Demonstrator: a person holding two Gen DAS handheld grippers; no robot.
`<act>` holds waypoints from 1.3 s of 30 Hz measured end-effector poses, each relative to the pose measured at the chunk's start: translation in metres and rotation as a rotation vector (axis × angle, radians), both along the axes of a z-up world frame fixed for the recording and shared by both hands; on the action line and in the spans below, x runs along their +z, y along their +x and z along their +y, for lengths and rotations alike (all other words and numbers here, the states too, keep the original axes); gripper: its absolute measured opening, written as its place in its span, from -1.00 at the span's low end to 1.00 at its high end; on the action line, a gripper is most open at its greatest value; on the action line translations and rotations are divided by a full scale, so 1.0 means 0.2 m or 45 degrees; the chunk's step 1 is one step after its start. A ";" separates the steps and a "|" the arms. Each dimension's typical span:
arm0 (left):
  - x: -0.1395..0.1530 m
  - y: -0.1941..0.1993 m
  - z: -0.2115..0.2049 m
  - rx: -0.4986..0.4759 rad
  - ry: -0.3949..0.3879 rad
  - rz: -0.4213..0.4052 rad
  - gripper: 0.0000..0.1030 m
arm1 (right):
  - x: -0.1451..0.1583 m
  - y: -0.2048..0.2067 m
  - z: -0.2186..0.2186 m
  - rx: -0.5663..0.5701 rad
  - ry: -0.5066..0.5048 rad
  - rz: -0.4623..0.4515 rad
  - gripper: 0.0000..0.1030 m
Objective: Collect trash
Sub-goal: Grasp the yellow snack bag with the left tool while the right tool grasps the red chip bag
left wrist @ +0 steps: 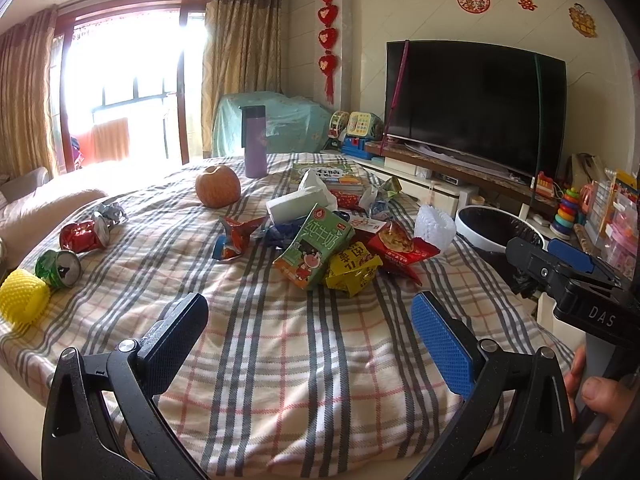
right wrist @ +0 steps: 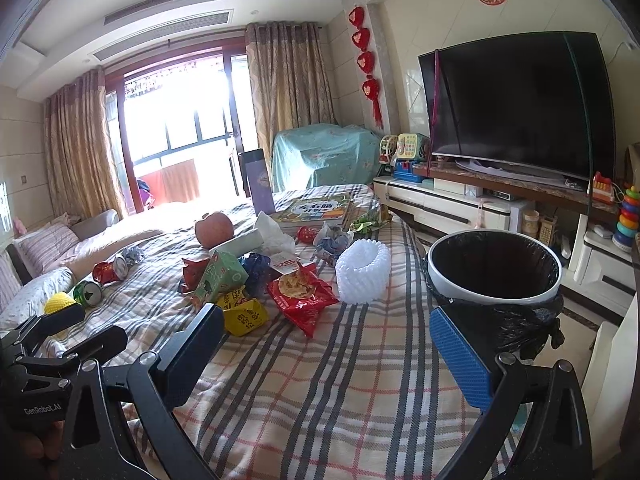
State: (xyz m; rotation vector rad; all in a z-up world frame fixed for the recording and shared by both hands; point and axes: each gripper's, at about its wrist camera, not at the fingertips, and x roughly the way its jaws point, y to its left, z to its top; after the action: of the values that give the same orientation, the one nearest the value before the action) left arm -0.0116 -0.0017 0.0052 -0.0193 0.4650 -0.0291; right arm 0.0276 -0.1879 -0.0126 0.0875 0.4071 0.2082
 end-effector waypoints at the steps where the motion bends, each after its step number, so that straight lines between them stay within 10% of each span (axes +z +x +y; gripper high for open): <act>1: 0.00 0.00 0.00 -0.001 0.000 0.000 1.00 | 0.00 0.00 0.00 0.001 0.000 0.002 1.00; 25: -0.10 0.18 0.03 -0.031 -0.055 0.094 0.97 | -0.07 0.15 -0.02 0.001 -0.011 0.134 0.99; 39: -0.21 0.44 -0.02 -0.111 -0.074 0.229 0.52 | -0.17 0.41 -0.05 0.043 0.140 0.361 0.33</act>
State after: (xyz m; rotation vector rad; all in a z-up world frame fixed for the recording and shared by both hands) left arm 0.0771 -0.0053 -0.0374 -0.0591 0.6448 -0.1275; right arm 0.1103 -0.1984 -0.0474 0.2201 0.6801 0.2527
